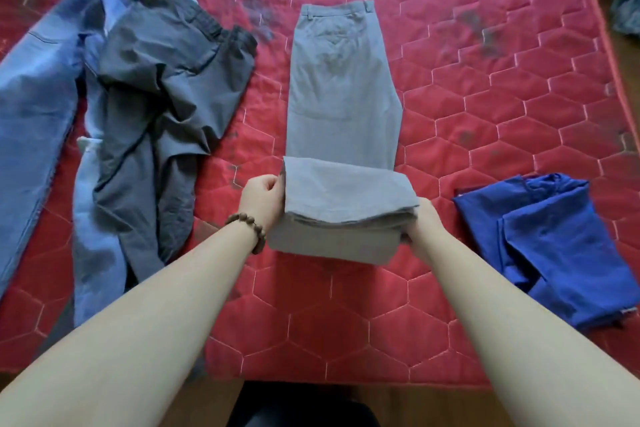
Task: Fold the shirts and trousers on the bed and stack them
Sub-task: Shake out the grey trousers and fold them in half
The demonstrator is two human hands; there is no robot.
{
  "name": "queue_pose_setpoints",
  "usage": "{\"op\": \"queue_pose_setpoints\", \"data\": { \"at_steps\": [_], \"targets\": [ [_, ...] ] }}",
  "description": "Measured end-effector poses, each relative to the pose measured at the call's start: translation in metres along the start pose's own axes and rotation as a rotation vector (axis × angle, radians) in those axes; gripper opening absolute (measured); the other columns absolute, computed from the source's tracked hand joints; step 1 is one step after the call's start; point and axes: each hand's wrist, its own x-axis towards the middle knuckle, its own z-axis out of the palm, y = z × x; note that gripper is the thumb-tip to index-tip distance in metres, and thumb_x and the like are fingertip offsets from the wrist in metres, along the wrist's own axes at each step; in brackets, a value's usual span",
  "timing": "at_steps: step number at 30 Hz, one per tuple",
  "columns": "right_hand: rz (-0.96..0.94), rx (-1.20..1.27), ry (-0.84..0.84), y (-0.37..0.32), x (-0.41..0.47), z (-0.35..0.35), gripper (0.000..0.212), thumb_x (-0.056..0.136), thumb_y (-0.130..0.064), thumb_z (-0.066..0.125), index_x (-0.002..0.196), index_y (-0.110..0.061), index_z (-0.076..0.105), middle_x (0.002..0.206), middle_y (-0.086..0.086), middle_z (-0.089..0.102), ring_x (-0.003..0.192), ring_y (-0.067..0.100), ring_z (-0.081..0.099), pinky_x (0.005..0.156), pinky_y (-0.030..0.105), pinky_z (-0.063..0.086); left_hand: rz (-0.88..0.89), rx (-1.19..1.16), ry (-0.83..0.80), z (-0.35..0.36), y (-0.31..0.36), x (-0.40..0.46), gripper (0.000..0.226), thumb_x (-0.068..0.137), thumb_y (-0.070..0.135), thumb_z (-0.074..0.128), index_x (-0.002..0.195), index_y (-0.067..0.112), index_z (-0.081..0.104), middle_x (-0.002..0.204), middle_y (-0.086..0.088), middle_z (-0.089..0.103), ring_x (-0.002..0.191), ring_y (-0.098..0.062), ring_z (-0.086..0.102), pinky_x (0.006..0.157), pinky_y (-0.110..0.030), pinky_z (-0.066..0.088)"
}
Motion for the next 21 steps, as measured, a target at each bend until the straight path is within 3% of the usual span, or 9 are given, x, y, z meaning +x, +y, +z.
{"op": "queue_pose_setpoints", "data": {
  "at_steps": [2, 4, 6, 9, 11, 14, 17, 20, 21],
  "targets": [
    [0.133, -0.086, -0.029, 0.009, 0.025, 0.011, 0.031, 0.100, -0.034, 0.042, 0.085, -0.010, 0.056, 0.064, 0.006, 0.050, 0.057, 0.019, 0.048, 0.051, 0.023, 0.043, -0.134, 0.178, -0.045, 0.014, -0.018, 0.022, 0.048, 0.101, 0.036, 0.040, 0.064, 0.006, 0.047, 0.068, -0.015, 0.045, 0.068, -0.026, 0.041, 0.061, -0.035, 0.027],
    [0.192, -0.175, -0.105, 0.031, 0.040, 0.016, 0.040, 0.097, -0.046, 0.045, 0.102, -0.008, 0.056, 0.083, 0.009, 0.059, 0.075, 0.024, 0.057, 0.068, 0.034, 0.049, -0.282, 0.267, -0.174, 0.028, -0.046, 0.028, 0.046, 0.098, 0.041, 0.043, 0.087, 0.000, 0.059, 0.089, -0.021, 0.063, 0.086, -0.035, 0.058, 0.072, -0.038, 0.040],
    [0.153, -0.282, -0.099, 0.055, 0.047, 0.016, 0.034, 0.095, -0.038, 0.054, 0.112, -0.008, 0.054, 0.095, 0.012, 0.059, 0.082, 0.024, 0.057, 0.073, 0.037, 0.049, -0.359, 0.192, -0.213, 0.035, -0.068, 0.025, 0.031, 0.090, 0.033, 0.057, 0.102, 0.005, 0.058, 0.099, -0.014, 0.067, 0.094, -0.030, 0.063, 0.074, -0.034, 0.045],
    [0.095, -0.317, -0.045, 0.064, 0.053, 0.016, 0.019, 0.091, -0.030, 0.062, 0.094, -0.013, 0.055, 0.098, 0.017, 0.062, 0.080, 0.026, 0.059, 0.070, 0.041, 0.051, -0.367, 0.053, -0.174, 0.038, -0.074, 0.026, 0.020, 0.086, 0.026, 0.063, 0.099, 0.014, 0.057, 0.093, -0.002, 0.067, 0.089, -0.022, 0.065, 0.063, -0.027, 0.043],
    [0.093, -0.276, -0.037, 0.059, 0.059, 0.016, 0.018, 0.090, -0.027, 0.065, 0.093, -0.012, 0.055, 0.096, 0.019, 0.063, 0.078, 0.028, 0.061, 0.073, 0.046, 0.054, -0.358, -0.020, -0.137, 0.038, -0.069, 0.034, 0.019, 0.087, 0.023, 0.065, 0.101, 0.012, 0.058, 0.093, -0.003, 0.069, 0.089, -0.022, 0.067, 0.066, -0.028, 0.049],
    [-0.047, -0.263, 0.006, 0.044, 0.075, 0.020, 0.031, 0.087, -0.014, 0.066, 0.115, -0.010, 0.052, 0.088, 0.011, 0.064, 0.076, 0.025, 0.063, 0.077, 0.047, 0.056, -0.343, -0.151, -0.074, 0.039, -0.056, 0.051, 0.032, 0.084, 0.016, 0.070, 0.109, 0.019, 0.050, 0.099, -0.007, 0.068, 0.090, -0.024, 0.067, 0.081, -0.037, 0.055],
    [-0.204, -0.334, 0.018, 0.027, 0.094, 0.027, 0.050, 0.083, -0.006, 0.065, 0.127, -0.022, 0.046, 0.085, 0.003, 0.065, 0.080, 0.021, 0.065, 0.080, 0.044, 0.056, -0.281, -0.108, -0.021, 0.040, -0.046, 0.076, 0.047, 0.078, 0.015, 0.075, 0.116, 0.022, 0.048, 0.097, -0.006, 0.067, 0.088, -0.021, 0.066, 0.078, -0.033, 0.055],
    [-0.329, -0.504, 0.017, 0.012, 0.113, 0.036, 0.059, 0.080, -0.011, 0.066, 0.131, -0.030, 0.045, 0.084, -0.002, 0.064, 0.080, 0.021, 0.063, 0.075, 0.034, 0.051, -0.278, -0.119, 0.011, 0.045, -0.042, 0.099, 0.042, 0.079, 0.025, 0.077, 0.112, 0.013, 0.055, 0.095, -0.006, 0.070, 0.087, -0.022, 0.066, 0.078, -0.033, 0.054],
    [-0.355, -0.539, 0.032, 0.007, 0.119, 0.039, 0.055, 0.079, -0.012, 0.067, 0.128, -0.029, 0.048, 0.081, -0.004, 0.063, 0.079, 0.020, 0.062, 0.071, 0.031, 0.048, -0.271, -0.102, 0.026, 0.047, -0.041, 0.106, 0.037, 0.081, 0.030, 0.075, 0.107, 0.012, 0.057, 0.090, -0.005, 0.068, 0.083, -0.021, 0.064, 0.074, -0.026, 0.052]
  ]
}}
